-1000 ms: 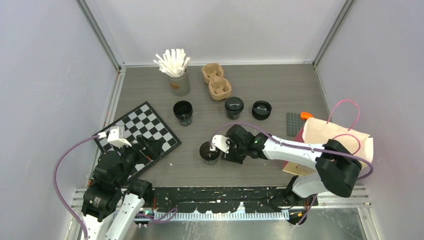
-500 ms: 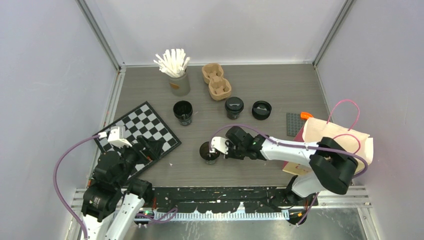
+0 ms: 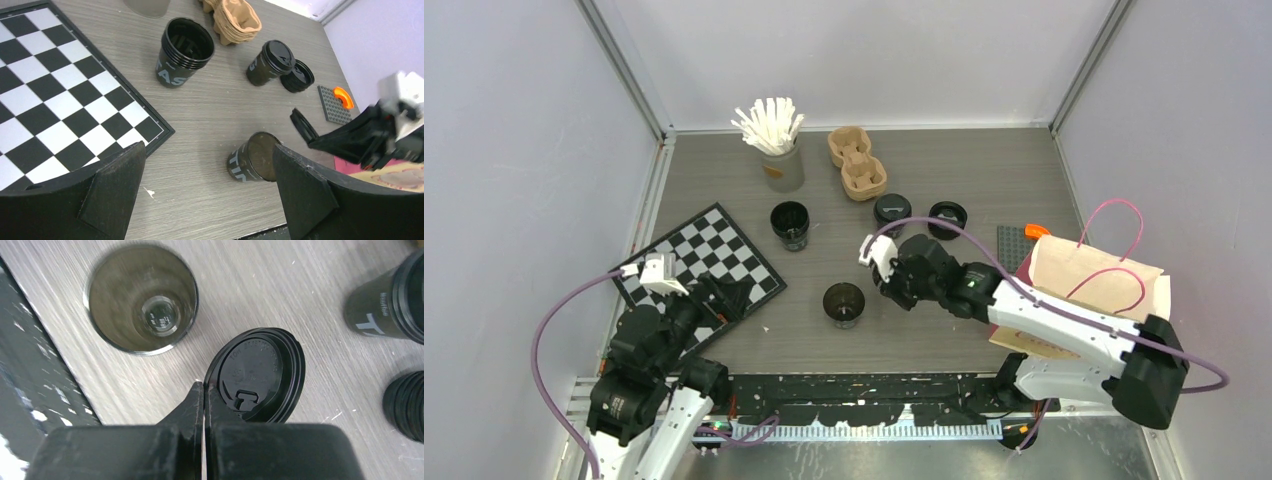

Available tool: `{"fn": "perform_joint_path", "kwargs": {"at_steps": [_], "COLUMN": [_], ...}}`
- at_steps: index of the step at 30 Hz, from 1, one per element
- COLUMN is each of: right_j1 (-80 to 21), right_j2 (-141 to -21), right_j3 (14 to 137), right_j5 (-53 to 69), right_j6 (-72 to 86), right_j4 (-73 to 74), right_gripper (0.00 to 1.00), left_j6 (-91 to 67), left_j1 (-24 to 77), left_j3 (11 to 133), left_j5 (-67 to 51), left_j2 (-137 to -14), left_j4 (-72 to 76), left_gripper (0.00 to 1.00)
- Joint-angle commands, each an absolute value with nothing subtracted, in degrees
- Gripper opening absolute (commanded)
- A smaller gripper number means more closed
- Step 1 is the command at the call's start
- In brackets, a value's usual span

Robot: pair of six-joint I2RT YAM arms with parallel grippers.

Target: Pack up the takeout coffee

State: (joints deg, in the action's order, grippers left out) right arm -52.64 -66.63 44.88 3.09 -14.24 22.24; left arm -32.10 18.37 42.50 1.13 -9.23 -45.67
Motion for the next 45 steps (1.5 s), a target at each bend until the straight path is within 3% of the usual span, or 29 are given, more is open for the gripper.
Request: {"fn": "perform_joint_path", "kwargs": {"at_steps": [1, 6, 9, 12, 16, 22, 26, 30, 33, 36, 39, 45], "right_j1": [-52.4, -53.2, -54.1, -54.4, -54.4, -54.3, -54.3, -54.3, -54.2, -54.3, -54.3, -54.2], "right_j2": [-63.1, -66.9, -66.2, -63.4, -61.4, -61.5, -62.4, -60.7, -59.7, -57.0, -54.4, -55.3], "right_j3": [51.6, 60.2, 61.3, 58.2, 56.2, 54.3, 55.7, 54.7, 54.2, 53.0, 47.1, 43.8], "right_j5": [3.9, 11.9, 20.2, 25.7, 25.2, 26.1, 28.3, 28.4, 28.2, 20.2, 12.8, 8.3], "right_j6": [4.9, 17.8, 22.3, 26.8, 34.1, 47.8, 50.0, 53.9, 55.5, 55.9, 62.2, 66.3], "right_j4": [26.5, 35.6, 31.9, 22.4, 12.7, -1.8, -2.6, -7.9, -10.0, -7.4, -16.0, -21.6], "right_gripper": [0.01, 0.0, 0.0, 0.04, 0.07, 0.08, 0.08, 0.07, 0.06, 0.06, 0.08, 0.09], "left_j6": [-28.1, -23.1, -17.7, -12.6, -15.6, -27.6, -28.7, -26.3, -27.7, -28.2, -26.3, -20.6], "left_j1": [18.5, 18.5, 18.5, 18.6, 18.5, 18.5, 18.5, 18.5, 18.5, 18.5, 18.5, 18.5], "left_j3": [43.5, 42.3, 40.6, 38.5, 37.7, 33.7, 31.2, 32.8, 35.2, 36.1, 34.4, 33.3], "left_j5": [-4.6, -19.0, -29.6, -37.6, -37.7, -34.5, -45.3, -42.3, -39.0, -42.9, -39.3, -41.3], "left_j2": [-10.7, -14.1, -16.9, -19.8, -21.9, -22.3, -22.7, -22.2, -22.7, -23.3, -21.1, -19.1], "left_j4": [-40.8, -33.2, -27.9, -23.0, -17.5, -9.4, -2.0, -5.2, -9.1, -7.8, -5.1, 0.4], "left_gripper": [1.0, 0.98, 0.95, 0.85, 0.83, 0.97, 0.92, 0.87, 0.99, 1.0, 1.0, 1.0]}}
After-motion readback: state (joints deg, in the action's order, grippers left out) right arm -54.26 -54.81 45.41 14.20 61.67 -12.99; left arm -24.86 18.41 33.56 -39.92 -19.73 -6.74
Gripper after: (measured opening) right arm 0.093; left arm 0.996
